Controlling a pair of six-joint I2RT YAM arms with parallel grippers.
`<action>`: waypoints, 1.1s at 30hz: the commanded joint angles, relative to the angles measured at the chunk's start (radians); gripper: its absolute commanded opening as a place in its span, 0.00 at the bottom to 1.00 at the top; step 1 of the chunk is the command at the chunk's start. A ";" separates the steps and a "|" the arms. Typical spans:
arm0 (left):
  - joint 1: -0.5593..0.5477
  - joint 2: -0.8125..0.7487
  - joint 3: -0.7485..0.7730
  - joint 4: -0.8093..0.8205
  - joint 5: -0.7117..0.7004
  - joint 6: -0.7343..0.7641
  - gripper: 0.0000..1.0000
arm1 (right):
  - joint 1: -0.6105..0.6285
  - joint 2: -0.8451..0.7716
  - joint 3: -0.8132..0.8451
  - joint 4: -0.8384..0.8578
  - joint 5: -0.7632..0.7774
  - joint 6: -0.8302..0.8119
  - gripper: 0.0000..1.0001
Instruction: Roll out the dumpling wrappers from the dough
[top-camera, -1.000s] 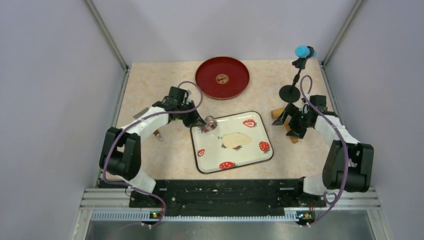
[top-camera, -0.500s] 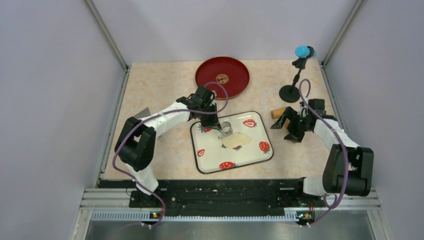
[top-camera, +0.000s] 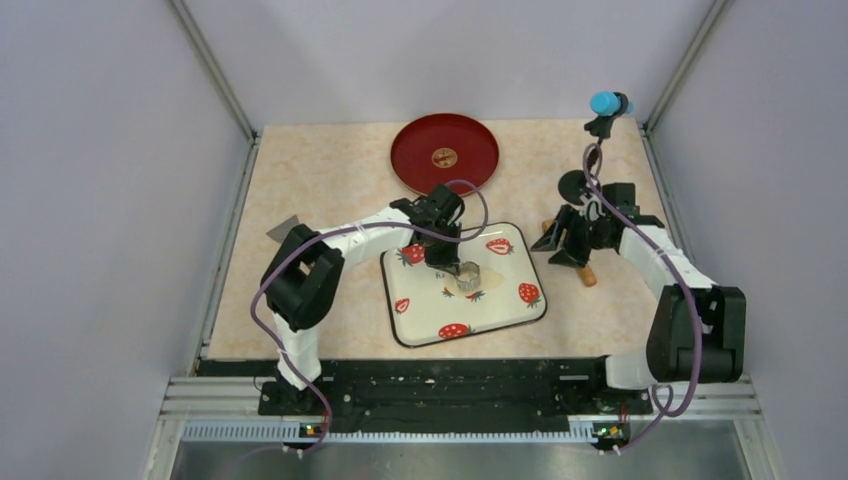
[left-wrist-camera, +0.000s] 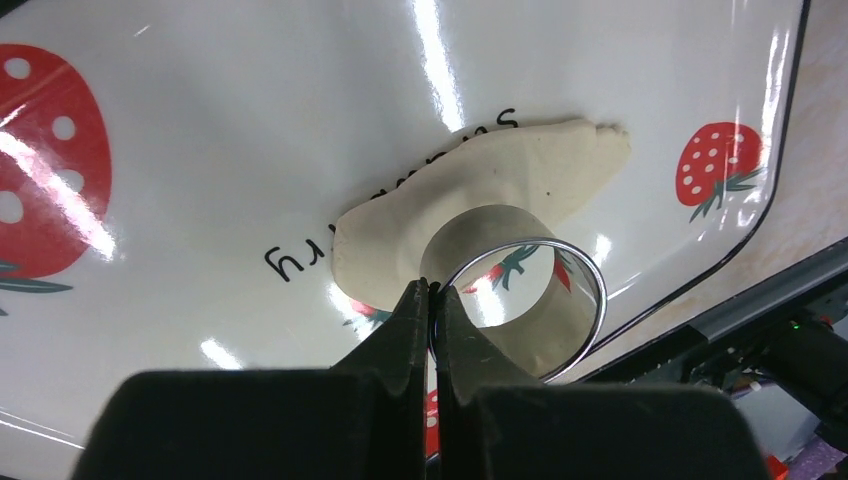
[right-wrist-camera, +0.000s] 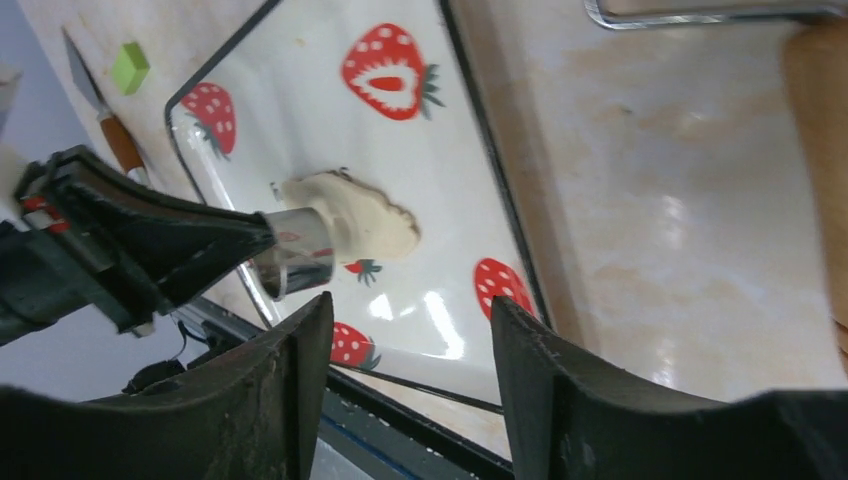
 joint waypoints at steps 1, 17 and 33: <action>-0.010 0.011 0.040 -0.024 -0.048 0.024 0.00 | 0.106 0.043 0.120 0.005 -0.073 0.019 0.56; -0.009 0.000 0.056 -0.032 -0.085 0.036 0.00 | 0.379 0.385 0.331 -0.054 -0.219 0.052 0.38; -0.009 -0.007 0.077 -0.026 -0.072 0.029 0.00 | 0.474 0.572 0.470 -0.191 -0.189 -0.055 0.08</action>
